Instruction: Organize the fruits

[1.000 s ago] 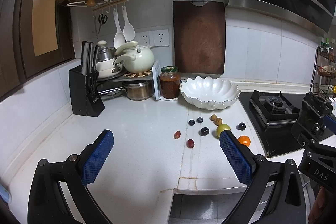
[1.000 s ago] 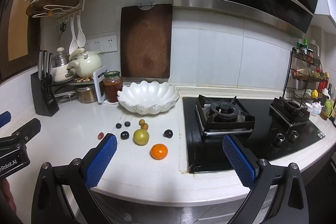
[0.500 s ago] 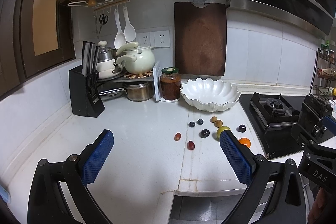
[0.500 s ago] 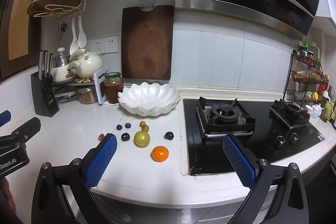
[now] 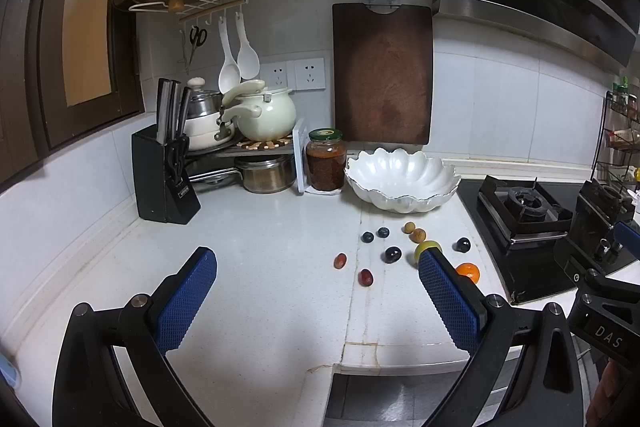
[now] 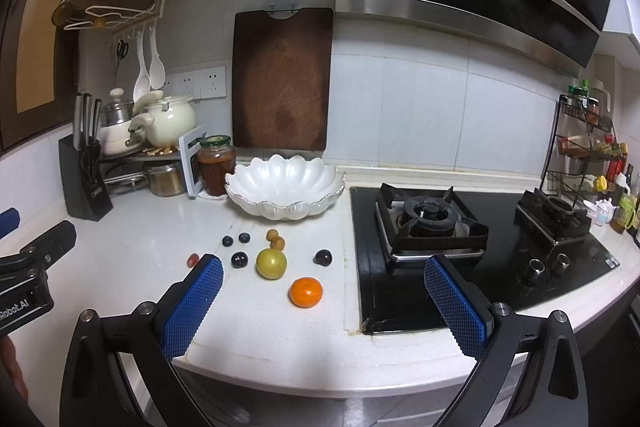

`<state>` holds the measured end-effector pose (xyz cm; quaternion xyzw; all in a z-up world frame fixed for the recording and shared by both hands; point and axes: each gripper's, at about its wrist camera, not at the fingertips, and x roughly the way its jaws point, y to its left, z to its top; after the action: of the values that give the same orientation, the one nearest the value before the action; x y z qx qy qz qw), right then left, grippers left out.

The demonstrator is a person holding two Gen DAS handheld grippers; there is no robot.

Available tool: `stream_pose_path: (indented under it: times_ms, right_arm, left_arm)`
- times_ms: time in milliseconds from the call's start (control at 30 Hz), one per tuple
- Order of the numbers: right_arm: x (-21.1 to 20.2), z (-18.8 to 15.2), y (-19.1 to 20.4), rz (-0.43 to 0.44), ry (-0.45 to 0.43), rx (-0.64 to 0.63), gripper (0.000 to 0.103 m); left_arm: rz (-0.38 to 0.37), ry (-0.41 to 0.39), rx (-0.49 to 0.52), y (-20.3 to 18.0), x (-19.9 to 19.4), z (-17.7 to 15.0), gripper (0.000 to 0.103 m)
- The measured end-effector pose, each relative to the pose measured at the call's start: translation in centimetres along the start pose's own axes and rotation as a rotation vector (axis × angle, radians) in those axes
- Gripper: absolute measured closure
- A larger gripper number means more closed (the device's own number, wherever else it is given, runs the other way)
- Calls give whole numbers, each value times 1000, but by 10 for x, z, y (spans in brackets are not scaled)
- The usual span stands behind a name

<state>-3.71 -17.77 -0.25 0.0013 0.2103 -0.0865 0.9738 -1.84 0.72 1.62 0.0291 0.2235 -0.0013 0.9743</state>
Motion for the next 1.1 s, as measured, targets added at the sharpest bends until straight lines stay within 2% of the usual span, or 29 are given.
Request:
stream_pose_path:
  times_ms: [300, 533, 700, 967, 1100]
  right_arm:
    - [10, -4, 1, 4, 23, -11, 1]
    - [27, -8, -9, 13, 50, -17, 1]
    - [40, -11, -16, 45, 53, -44, 1]
    - [64, -18, -31, 115, 57, -63, 1]
    - [75, -18, -34, 142, 77, -71, 1]
  left_arm:
    - [-10, 20, 3, -2, 12, -1, 0]
    - [-21, 93, 4, -16, 31, -10, 0]
    - [-2, 114, 7, -32, 41, -14, 1]
    - [39, 156, -4, -55, 57, -21, 16]
    - [55, 179, -6, -62, 65, -24, 19]
